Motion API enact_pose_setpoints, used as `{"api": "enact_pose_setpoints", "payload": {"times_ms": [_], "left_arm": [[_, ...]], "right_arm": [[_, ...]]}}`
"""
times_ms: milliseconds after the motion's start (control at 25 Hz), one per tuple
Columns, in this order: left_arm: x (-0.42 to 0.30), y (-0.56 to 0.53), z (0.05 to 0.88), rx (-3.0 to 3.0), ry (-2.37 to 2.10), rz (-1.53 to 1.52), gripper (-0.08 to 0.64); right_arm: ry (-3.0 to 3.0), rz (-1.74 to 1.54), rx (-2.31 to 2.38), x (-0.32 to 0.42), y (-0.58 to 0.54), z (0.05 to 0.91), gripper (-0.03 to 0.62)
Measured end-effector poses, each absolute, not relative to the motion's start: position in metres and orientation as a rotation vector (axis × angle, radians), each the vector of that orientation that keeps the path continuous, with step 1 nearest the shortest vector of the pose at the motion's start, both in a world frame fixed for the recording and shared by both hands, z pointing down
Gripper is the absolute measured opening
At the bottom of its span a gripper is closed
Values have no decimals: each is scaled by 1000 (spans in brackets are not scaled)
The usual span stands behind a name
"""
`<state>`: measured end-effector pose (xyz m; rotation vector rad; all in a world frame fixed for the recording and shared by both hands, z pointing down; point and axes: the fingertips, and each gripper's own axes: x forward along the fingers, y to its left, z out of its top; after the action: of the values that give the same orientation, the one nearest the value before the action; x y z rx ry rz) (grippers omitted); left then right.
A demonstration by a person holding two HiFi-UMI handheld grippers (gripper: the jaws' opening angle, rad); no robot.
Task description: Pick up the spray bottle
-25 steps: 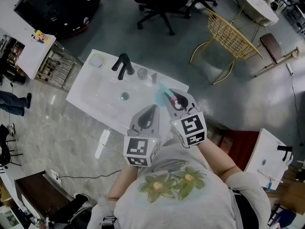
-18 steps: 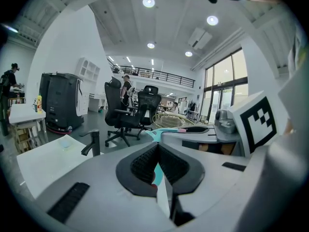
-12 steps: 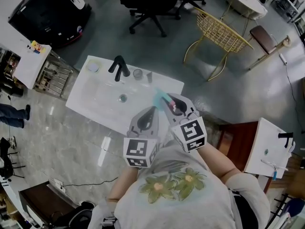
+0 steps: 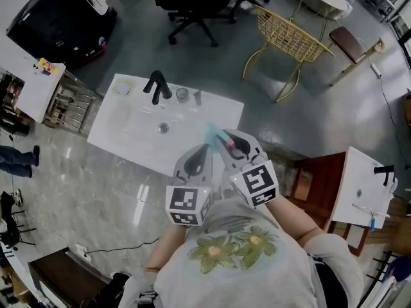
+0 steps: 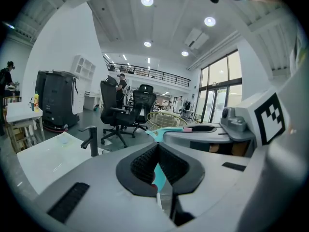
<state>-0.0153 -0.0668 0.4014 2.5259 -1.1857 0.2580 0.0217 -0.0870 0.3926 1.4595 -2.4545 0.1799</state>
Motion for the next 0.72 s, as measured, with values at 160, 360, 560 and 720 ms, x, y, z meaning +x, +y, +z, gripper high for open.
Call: {"api": "enact_pose_setpoints", "payload": {"times_ms": [160, 360, 560, 720], "left_arm": [[-16, -60, 402, 2525, -1184, 258, 9], [-20, -52, 406, 2514, -1184, 253, 9], [-25, -47, 409, 2502, -1186, 245, 9], [-27, -43, 412, 2494, -1182, 237, 9]], "right_arm": [[-2446, 177, 1455, 21, -78, 394, 72], [-2438, 180, 1449, 18, -70, 396, 72], [-2439, 176, 1440, 13, -62, 395, 72], [-2430, 182, 1429, 12, -53, 399, 72]]}}
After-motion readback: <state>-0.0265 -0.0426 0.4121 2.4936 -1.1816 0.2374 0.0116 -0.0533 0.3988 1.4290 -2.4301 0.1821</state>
